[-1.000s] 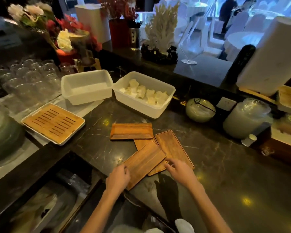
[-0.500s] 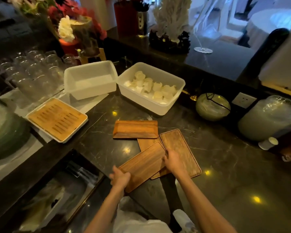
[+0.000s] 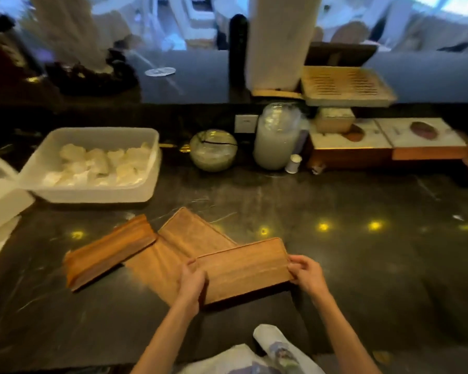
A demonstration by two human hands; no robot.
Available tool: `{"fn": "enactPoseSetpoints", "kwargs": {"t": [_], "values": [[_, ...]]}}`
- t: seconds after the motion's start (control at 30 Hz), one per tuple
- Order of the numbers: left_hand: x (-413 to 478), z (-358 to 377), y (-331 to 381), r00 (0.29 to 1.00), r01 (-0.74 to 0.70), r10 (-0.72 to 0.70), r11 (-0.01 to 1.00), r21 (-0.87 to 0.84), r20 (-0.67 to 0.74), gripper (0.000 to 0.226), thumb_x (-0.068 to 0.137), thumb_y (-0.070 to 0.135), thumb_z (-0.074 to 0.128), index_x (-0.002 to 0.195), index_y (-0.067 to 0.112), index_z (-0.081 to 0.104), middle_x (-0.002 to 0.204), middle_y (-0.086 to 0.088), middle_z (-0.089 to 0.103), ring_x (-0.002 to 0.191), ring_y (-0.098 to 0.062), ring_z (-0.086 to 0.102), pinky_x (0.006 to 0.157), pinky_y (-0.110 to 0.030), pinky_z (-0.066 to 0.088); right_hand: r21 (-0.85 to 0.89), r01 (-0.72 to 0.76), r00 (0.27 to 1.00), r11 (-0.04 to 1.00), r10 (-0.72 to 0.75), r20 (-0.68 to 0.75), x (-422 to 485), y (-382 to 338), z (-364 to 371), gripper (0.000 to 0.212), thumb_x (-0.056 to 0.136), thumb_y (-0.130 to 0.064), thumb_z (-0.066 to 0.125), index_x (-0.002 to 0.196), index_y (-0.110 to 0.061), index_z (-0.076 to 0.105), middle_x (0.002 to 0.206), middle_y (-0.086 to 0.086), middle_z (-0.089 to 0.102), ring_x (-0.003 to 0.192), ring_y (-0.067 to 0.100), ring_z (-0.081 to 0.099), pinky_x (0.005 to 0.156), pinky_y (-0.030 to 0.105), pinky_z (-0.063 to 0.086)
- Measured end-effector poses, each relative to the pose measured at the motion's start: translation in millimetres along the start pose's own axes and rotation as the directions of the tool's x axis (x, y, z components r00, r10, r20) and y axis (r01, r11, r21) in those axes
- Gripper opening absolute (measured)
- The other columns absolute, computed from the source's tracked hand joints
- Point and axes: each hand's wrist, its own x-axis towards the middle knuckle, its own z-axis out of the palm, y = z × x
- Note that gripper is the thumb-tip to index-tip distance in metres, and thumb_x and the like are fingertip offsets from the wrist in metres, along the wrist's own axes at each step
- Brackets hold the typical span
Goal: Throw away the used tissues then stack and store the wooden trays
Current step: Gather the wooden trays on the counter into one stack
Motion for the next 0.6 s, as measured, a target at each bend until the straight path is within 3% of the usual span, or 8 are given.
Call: {"fn": "enactPoseSetpoints", "kwargs": {"t": [0.1, 0.17, 0.33, 0.6], "values": [[1.4, 63.7, 17.0, 0.994, -0.042, 0.031, 0.994, 0.101, 0.104, 0.049, 0.088, 0.005, 0.05, 0.136, 0.014, 0.042, 0.13, -0.02, 0.053, 0.121, -0.042, 0.051, 0.105, -0.055, 0.044, -0.007, -0.009, 0.99, 1.0, 0.008, -0.137, 5.7, 23.6, -50.9, 0.028, 0.089, 0.003, 0.059, 0.116, -0.001, 0.066, 0.095, 0.014, 0.069, 0.089, 0.029, 0.065, 0.085, 0.045, 0.055], [3.6, 98.9, 24.1, 0.988, -0.036, 0.013, 0.988, 0.147, 0.155, 0.051, 0.086, 0.004, 0.049, 0.135, 0.014, 0.044, 0.131, -0.02, 0.051, 0.121, -0.041, 0.05, 0.106, -0.053, 0.044, -0.029, -0.028, 0.977, 0.999, 0.021, -0.211, 10.5, 34.2, -74.8, 0.03, 0.089, 0.003, 0.06, 0.118, -0.001, 0.066, 0.099, 0.013, 0.07, 0.094, 0.027, 0.065, 0.088, 0.039, 0.051], [10.4, 149.9, 24.3, 0.982, -0.081, 0.033, 0.964, 0.254, 0.188, 0.054, 0.084, 0.005, 0.049, 0.136, 0.019, 0.044, 0.133, -0.015, 0.043, 0.12, -0.035, 0.047, 0.105, -0.051, 0.044, -0.07, -0.08, 0.963, 0.994, 0.058, -0.264, 27.8, 47.4, -104.6, 0.032, 0.091, 0.001, 0.057, 0.122, -0.005, 0.067, 0.12, 0.014, 0.069, 0.113, 0.03, 0.062, 0.096, 0.038, 0.048], [11.1, 166.4, 12.3, 0.993, -0.09, 0.055, 0.927, 0.365, 0.105, 0.048, 0.085, 0.014, 0.05, 0.132, 0.022, 0.05, 0.131, -0.014, 0.045, 0.118, -0.032, 0.046, 0.105, -0.047, 0.043, -0.114, -0.06, 0.968, 0.992, 0.03, -0.248, 30.2, 51.2, -111.7, 0.034, 0.093, 0.0, 0.053, 0.122, -0.008, 0.067, 0.111, 0.012, 0.073, 0.105, 0.028, 0.066, 0.085, 0.031, 0.049]]}}
